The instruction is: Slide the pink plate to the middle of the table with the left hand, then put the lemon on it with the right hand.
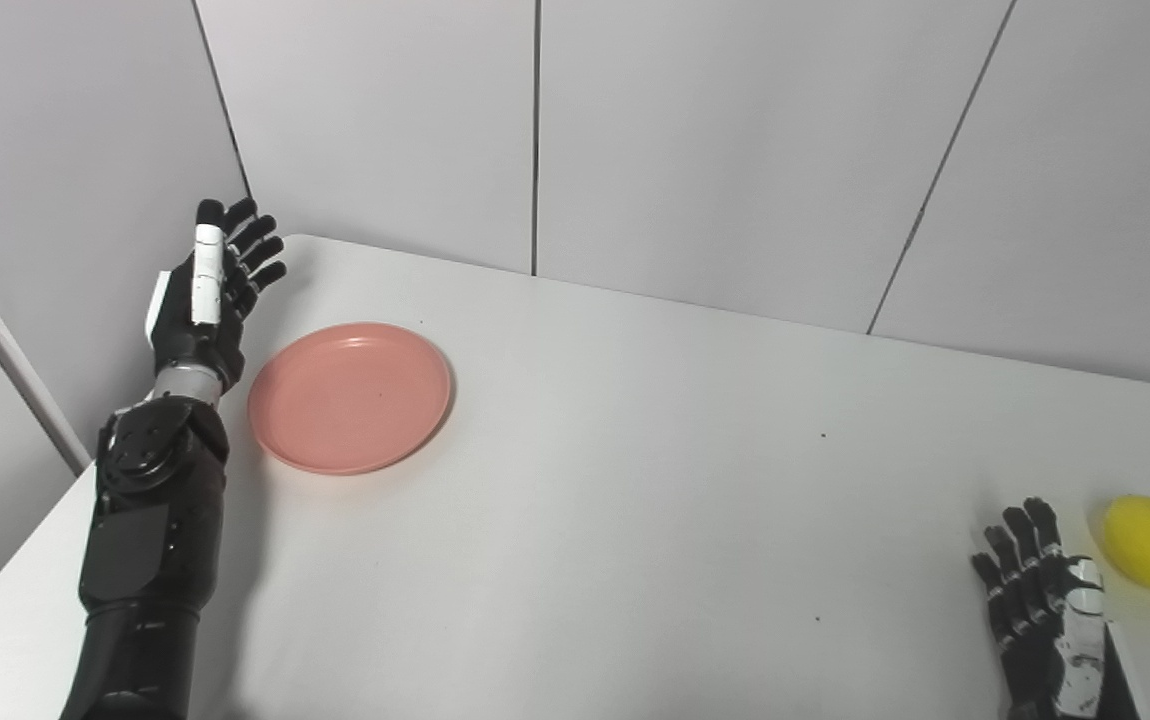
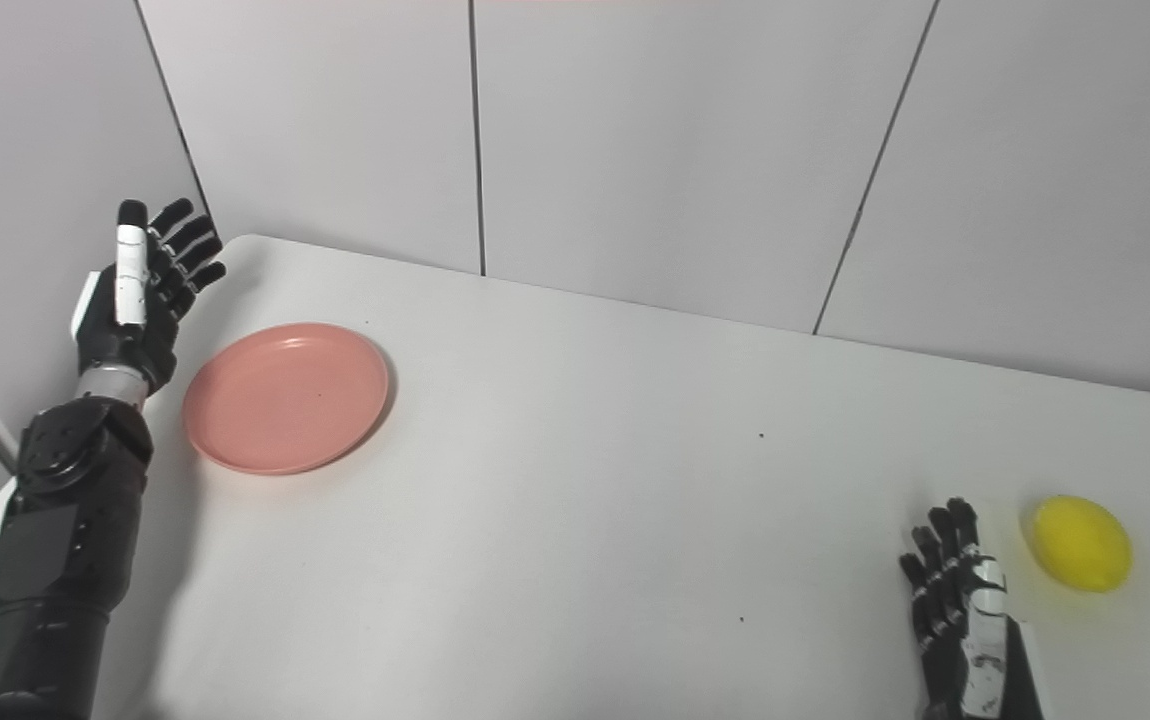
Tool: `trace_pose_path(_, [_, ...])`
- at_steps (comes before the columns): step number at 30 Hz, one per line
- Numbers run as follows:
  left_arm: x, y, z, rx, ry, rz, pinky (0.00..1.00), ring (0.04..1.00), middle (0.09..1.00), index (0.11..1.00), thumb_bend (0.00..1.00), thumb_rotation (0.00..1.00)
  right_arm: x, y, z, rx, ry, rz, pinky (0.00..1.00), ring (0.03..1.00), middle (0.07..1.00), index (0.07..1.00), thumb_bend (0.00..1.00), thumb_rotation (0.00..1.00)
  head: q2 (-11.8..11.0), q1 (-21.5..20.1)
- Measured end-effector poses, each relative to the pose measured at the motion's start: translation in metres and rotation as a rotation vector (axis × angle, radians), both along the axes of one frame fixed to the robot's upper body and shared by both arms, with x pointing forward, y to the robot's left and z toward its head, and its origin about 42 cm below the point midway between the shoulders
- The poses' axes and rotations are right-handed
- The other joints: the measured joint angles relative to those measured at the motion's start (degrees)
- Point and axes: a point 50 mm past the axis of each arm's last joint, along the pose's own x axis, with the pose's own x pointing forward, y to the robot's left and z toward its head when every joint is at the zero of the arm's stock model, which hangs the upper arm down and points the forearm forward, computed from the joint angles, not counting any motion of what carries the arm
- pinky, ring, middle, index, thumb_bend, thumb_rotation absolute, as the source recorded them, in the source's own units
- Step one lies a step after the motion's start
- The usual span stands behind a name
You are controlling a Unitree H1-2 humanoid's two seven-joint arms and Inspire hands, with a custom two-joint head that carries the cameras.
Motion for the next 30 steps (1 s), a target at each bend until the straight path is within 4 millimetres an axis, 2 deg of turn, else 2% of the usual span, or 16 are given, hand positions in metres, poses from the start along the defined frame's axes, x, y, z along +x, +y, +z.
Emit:
trace_pose_path(10, [-0.001,0.011,-0.003,0.006,0.003,0.024,0.91,0.864,0.834,0.819,1.00,0.89,0.000,0.000,0.000,-0.001,0.000,0.001,1.00,1.000,1.000,1.000,0.62,1.00,0.4,-0.3])
trace_pose_path(12, [-0.001,0.012,-0.005,0.004,0.007,0.026,0.90,0.857,0.836,0.826,1.00,0.89,0.000,0.000,0.000,-0.001,0.000,0.001,1.00,1.000,1.000,1.000,0.63,1.00,0.4,-0.3])
trace_pose_path(15, [-0.002,0.013,-0.012,-0.010,0.023,0.020,0.86,0.850,0.830,0.828,1.00,0.87,0.000,0.000,0.000,0.000,0.000,0.000,1.00,1.000,1.000,1.000,0.63,1.00,0.6,-0.3])
trace_pose_path(21, [-0.004,0.015,-0.025,-0.020,0.062,0.015,0.84,0.858,0.829,0.814,0.97,0.90,-0.002,0.000,0.000,0.001,-0.001,-0.002,1.00,1.000,1.000,1.000,0.63,1.00,1.0,-0.4])
trace_pose_path(25, [-0.005,0.016,-0.041,-0.028,0.090,0.012,0.89,0.870,0.833,0.824,0.95,0.90,-0.002,0.000,0.000,0.001,0.000,-0.002,1.00,1.000,1.000,1.000,0.64,1.00,1.1,-0.6])
trace_pose_path(30, [-0.006,0.013,-0.055,-0.042,0.113,0.012,0.87,0.870,0.848,0.829,0.97,0.91,-0.003,0.000,0.000,0.000,0.000,-0.003,1.00,1.000,1.000,0.999,0.65,1.00,1.1,-0.6])
